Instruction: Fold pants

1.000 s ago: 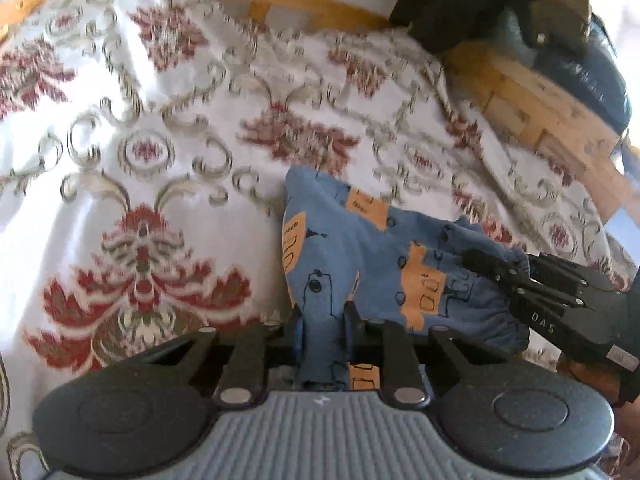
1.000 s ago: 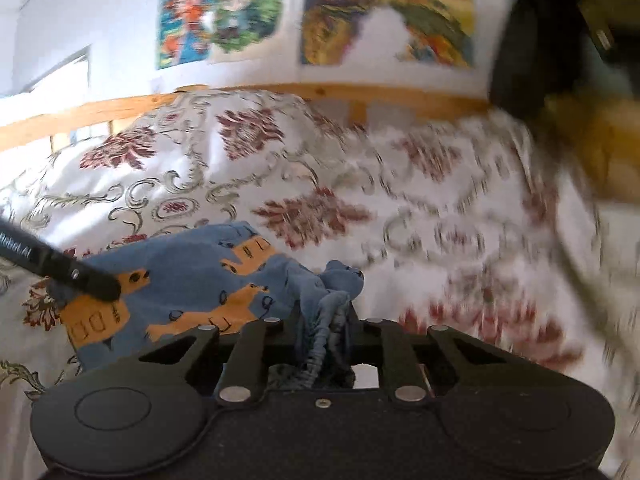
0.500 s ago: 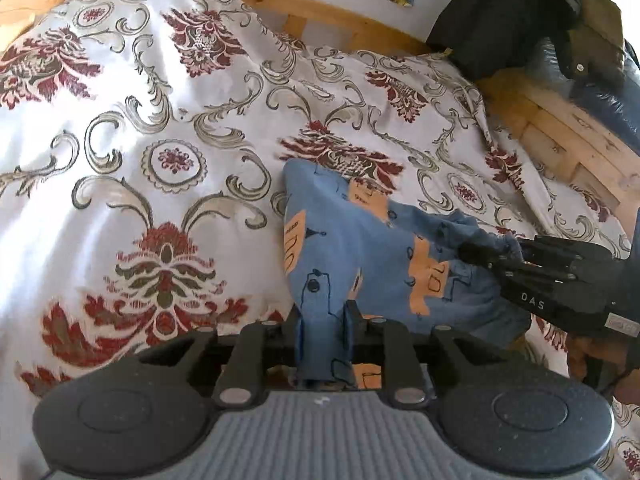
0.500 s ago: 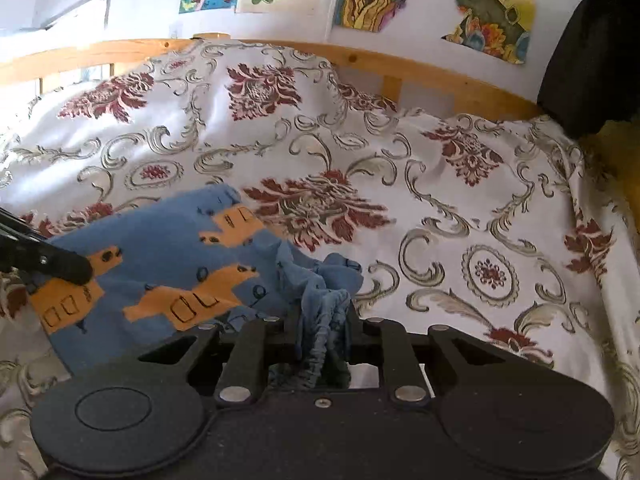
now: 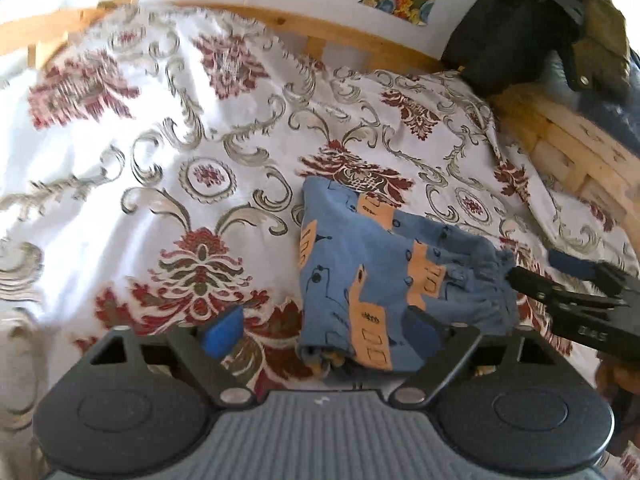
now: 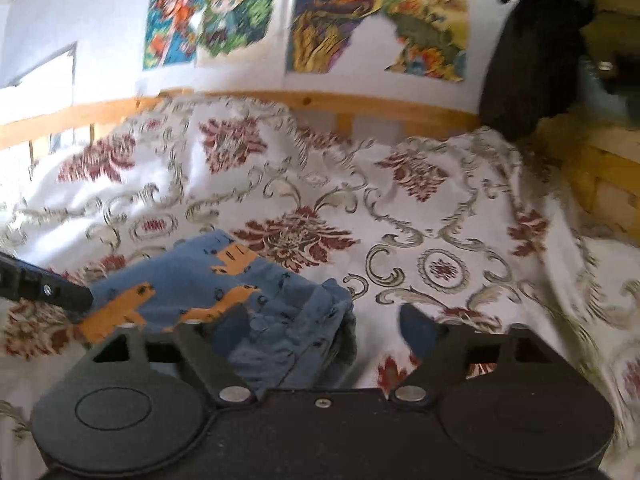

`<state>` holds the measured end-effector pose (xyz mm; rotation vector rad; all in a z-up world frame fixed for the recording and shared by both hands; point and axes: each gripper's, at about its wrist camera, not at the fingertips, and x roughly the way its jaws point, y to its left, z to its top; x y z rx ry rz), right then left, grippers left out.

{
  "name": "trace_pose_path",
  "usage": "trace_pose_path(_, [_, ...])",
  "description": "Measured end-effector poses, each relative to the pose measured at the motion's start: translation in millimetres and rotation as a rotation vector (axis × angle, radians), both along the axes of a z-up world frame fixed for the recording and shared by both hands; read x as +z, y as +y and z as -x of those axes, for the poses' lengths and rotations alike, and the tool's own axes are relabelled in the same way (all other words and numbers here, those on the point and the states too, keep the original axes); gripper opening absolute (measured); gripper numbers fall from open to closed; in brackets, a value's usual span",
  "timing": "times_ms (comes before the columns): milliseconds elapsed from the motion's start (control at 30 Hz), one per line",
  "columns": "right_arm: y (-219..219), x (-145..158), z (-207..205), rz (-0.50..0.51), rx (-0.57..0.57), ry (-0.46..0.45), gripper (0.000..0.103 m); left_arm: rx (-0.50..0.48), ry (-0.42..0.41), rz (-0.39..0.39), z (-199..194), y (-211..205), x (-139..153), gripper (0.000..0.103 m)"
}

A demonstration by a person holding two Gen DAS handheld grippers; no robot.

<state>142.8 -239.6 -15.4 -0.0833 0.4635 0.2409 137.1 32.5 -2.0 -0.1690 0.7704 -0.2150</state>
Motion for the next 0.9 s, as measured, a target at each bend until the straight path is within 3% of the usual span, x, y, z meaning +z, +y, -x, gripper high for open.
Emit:
trace_pose_path(67, [2,5,23,-0.019,-0.034,-0.004,0.098,0.018,-0.009,-0.036,13,-3,6,0.102])
trace_pose_path(133, [4,8,46,-0.029,-0.065,-0.009,0.102,0.063,-0.032,-0.054,29,-4,11,0.103])
trace_pose_path(433, [11,15,110,-0.053,-0.125,-0.008,0.102,0.130,-0.036,-0.107,74,-7,15,0.103])
trace_pose_path(900, [12,17,123,-0.080,-0.138,-0.018,0.102,0.154,-0.037,-0.127,88,-3,14,0.103])
